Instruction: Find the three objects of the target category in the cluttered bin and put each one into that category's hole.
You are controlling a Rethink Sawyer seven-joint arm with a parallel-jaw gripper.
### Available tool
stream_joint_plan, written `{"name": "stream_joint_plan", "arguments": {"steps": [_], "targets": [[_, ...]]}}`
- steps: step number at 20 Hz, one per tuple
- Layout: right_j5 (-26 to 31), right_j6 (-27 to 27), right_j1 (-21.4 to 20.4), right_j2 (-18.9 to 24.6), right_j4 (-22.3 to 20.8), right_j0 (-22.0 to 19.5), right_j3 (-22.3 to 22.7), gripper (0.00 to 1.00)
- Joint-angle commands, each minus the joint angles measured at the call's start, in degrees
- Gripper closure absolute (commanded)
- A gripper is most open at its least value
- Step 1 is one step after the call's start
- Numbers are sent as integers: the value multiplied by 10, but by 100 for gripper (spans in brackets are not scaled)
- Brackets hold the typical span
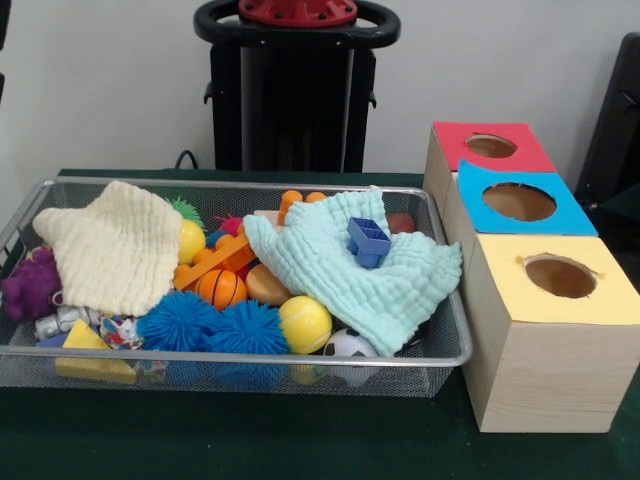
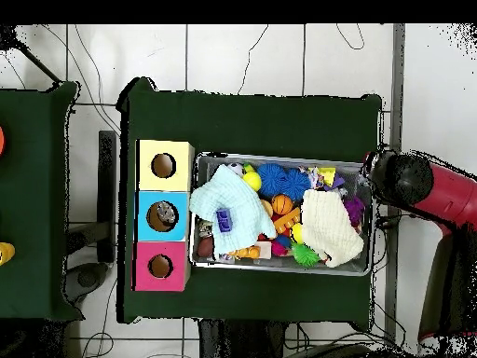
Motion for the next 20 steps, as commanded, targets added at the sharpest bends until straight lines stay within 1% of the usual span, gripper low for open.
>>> {"name": "stream_joint_plan", "arguments": {"steps": [1, 6, 10, 15, 20], "targets": [[76, 38, -13, 26, 21, 9, 91, 100], [87, 56, -25, 21, 35, 24, 105, 100], [83, 69, -31, 16, 40, 37, 111, 100], [89, 86, -38, 6, 48, 54, 115, 100], [97, 100, -54, -9, 58, 73, 126, 100]]}}
